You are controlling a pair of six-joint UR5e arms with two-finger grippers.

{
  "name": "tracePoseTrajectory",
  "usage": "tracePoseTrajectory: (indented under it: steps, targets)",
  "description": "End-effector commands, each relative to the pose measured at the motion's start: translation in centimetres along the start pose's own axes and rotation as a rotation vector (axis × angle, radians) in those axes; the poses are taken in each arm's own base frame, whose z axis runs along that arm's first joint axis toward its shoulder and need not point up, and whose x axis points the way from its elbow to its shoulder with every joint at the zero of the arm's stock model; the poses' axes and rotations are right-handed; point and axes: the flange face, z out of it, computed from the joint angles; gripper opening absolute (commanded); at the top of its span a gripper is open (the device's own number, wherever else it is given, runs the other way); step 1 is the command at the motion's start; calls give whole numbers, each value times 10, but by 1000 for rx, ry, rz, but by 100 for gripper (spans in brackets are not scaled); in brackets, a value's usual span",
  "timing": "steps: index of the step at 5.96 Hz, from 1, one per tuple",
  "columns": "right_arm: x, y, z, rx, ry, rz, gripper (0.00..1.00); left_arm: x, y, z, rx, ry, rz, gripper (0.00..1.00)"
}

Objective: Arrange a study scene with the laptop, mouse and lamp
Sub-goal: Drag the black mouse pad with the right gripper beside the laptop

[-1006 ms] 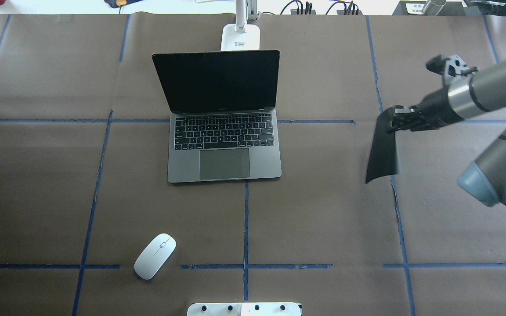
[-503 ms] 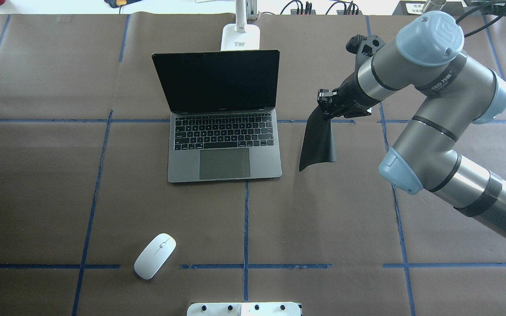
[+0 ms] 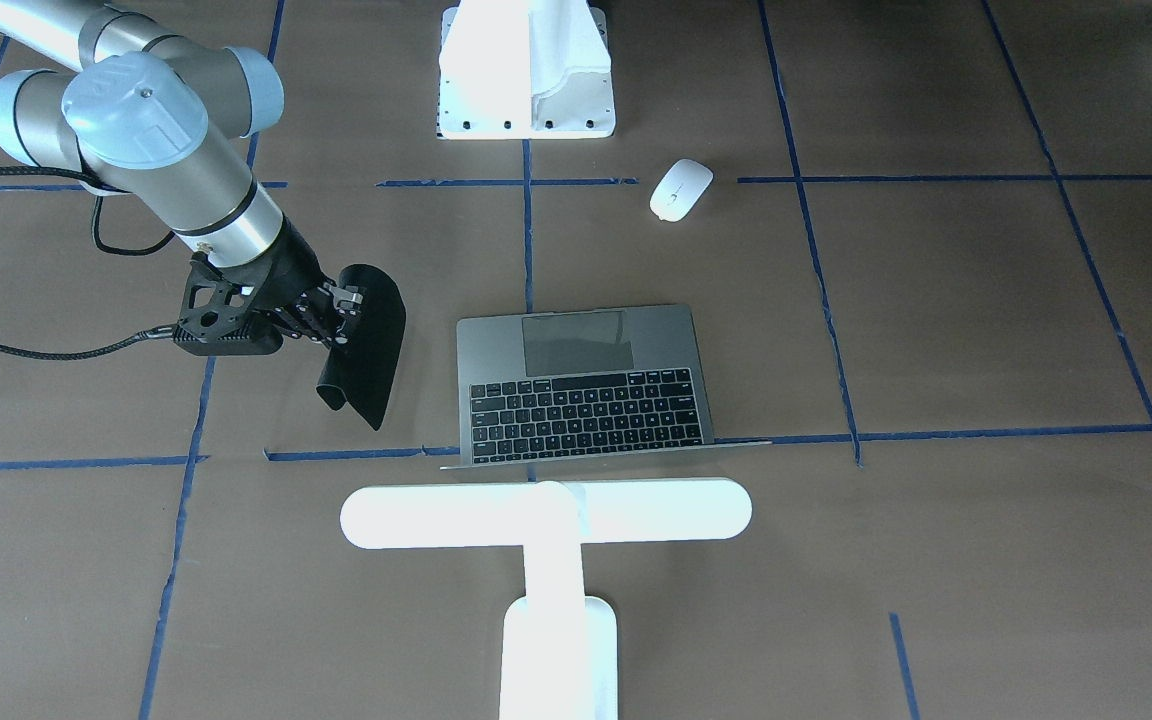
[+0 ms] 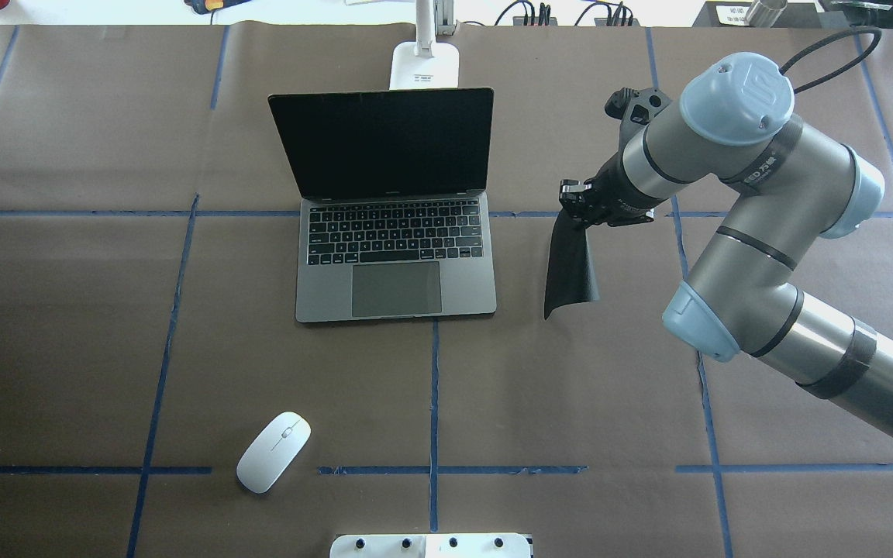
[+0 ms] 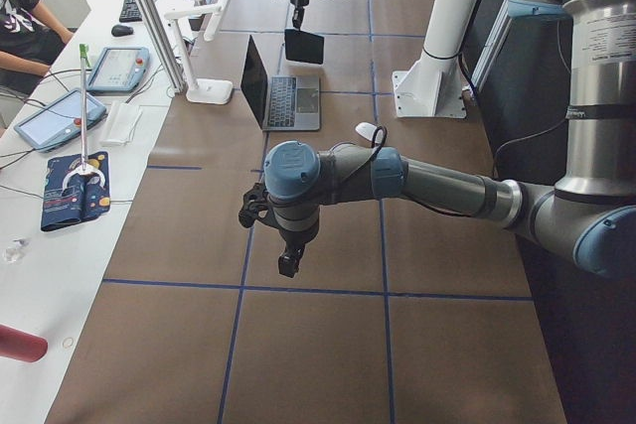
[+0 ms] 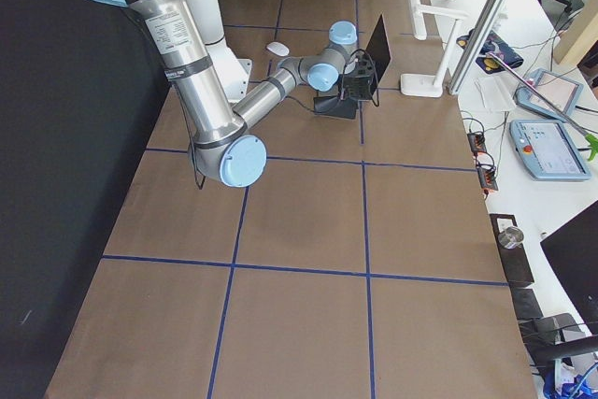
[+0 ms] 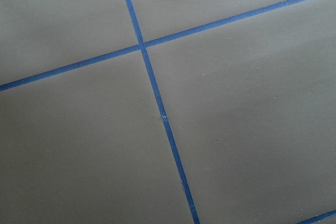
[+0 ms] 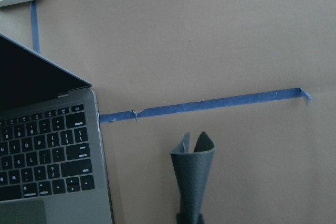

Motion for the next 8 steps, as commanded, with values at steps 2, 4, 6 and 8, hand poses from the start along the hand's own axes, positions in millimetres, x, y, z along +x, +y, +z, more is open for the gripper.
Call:
tracePoseTrajectory:
  steps: [2, 4, 6, 8]
  targets:
    - [-29, 0, -6, 27, -32, -32, 3, 6, 0, -5, 9, -6, 11, 100]
    - [-32, 1, -9, 34, -47, -76, 3, 11, 0, -9, 15, -10, 17, 100]
    - [-21, 6, 31, 9, -17, -81, 3, 13, 1, -10, 18, -11, 18, 100]
    - [10, 6, 41, -5, 14, -141, 28, 13, 1, -10, 18, -11, 16, 100]
